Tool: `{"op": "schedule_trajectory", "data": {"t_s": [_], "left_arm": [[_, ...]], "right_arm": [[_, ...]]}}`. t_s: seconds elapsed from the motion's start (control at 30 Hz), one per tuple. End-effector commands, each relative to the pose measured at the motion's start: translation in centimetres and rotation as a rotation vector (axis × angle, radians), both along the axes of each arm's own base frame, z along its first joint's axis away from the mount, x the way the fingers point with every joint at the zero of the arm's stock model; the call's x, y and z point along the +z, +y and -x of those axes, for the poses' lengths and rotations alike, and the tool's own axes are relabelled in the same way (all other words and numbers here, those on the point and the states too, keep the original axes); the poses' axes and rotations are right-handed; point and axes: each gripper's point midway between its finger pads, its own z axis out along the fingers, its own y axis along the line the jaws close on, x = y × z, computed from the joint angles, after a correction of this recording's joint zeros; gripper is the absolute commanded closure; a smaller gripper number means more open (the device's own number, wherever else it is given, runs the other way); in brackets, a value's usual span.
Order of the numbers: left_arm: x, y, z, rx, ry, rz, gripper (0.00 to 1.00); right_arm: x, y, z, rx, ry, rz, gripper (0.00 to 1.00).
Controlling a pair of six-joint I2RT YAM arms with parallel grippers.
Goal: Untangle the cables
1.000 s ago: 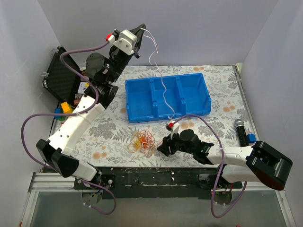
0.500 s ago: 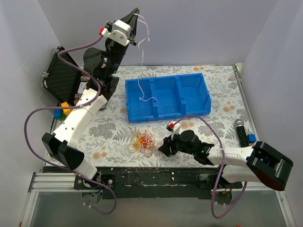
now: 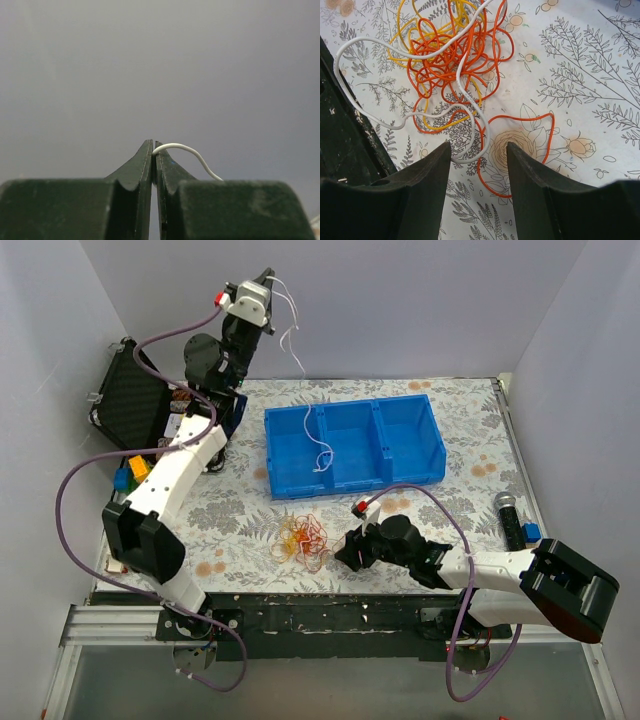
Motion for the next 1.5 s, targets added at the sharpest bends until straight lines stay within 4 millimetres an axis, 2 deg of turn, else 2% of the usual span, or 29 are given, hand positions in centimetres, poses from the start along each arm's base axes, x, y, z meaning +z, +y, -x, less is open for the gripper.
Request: {"op": "schedule_trajectory", "data": {"t_s": [0.0, 0.07, 0.13, 0.2, 0.27, 0.37, 0.43, 0.5, 0.57, 0.63, 0.73, 1.03, 1.27, 1.37, 1.47], "left_arm": [[6.9, 2.9, 0.5, 0.04, -0.124, 0.103, 0.98], [9.2, 2.5, 1.2, 0.004, -0.175, 0.115, 0.98], [10.6, 1.8, 1.8, -0.053, -0.203, 0.126, 0.98], [11.8, 1.5, 2.7, -0.094, -0.228, 0.134, 0.98], [12.1, 1.2, 3.1, -0.115, -0.238, 0.135, 0.97], [12.3, 1.7, 3.5, -0.103, -0.254, 0.15, 0.97], [13.4, 2.7, 4.2, -0.064, -0.315, 0.176, 0.99], [15.7, 4.1, 5.5, -0.034, -0.382, 0.236, 1.0], [16.6, 4.1, 5.7, -0.033, -0.399, 0.229, 1.0], [16.2, 3.5, 5.6, -0.047, -0.388, 0.199, 1.0], [14.7, 3.1, 5.5, -0.048, -0.378, 0.163, 1.0], [10.3, 3.0, 2.7, 0.046, -0.306, 0.087, 1.0], [4.8, 2.1, 0.3, 0.06, -0.211, 0.013, 0.99], [3.7, 1.9, -0.1, 0.056, -0.186, 0.008, 0.99], [3.9, 1.8, 0.0, 0.042, -0.188, 0.015, 0.98]], "right_arm": [[0.4, 0.0, -0.1, -0.002, -0.022, -0.022, 0.43], [0.4, 0.2, -0.1, 0.002, -0.021, -0.023, 0.44], [0.3, 0.3, -0.2, 0.004, -0.018, -0.021, 0.44], [0.2, 0.4, -0.2, 0.004, -0.015, -0.019, 0.44], [0.4, 0.6, -0.2, 0.008, -0.014, -0.023, 0.44], [0.4, 0.5, -0.2, 0.009, -0.013, -0.026, 0.45], [0.3, 0.5, -0.1, 0.01, -0.014, -0.022, 0.44], [0.2, 0.4, -0.1, 0.011, -0.012, -0.017, 0.44], [0.1, 0.3, 0.0, 0.01, -0.011, -0.012, 0.45], [0.1, 0.3, 0.0, 0.009, -0.011, -0.013, 0.44], [0.0, 0.3, -0.1, 0.008, -0.01, -0.01, 0.44], [0.1, 0.1, 0.1, 0.002, -0.007, -0.014, 0.45], [0.1, 0.0, 0.1, 0.001, -0.004, -0.014, 0.45], [0.1, -0.1, 0.1, -0.002, -0.006, -0.015, 0.45], [0.1, -0.1, 0.2, 0.002, -0.006, -0.015, 0.45]]}}
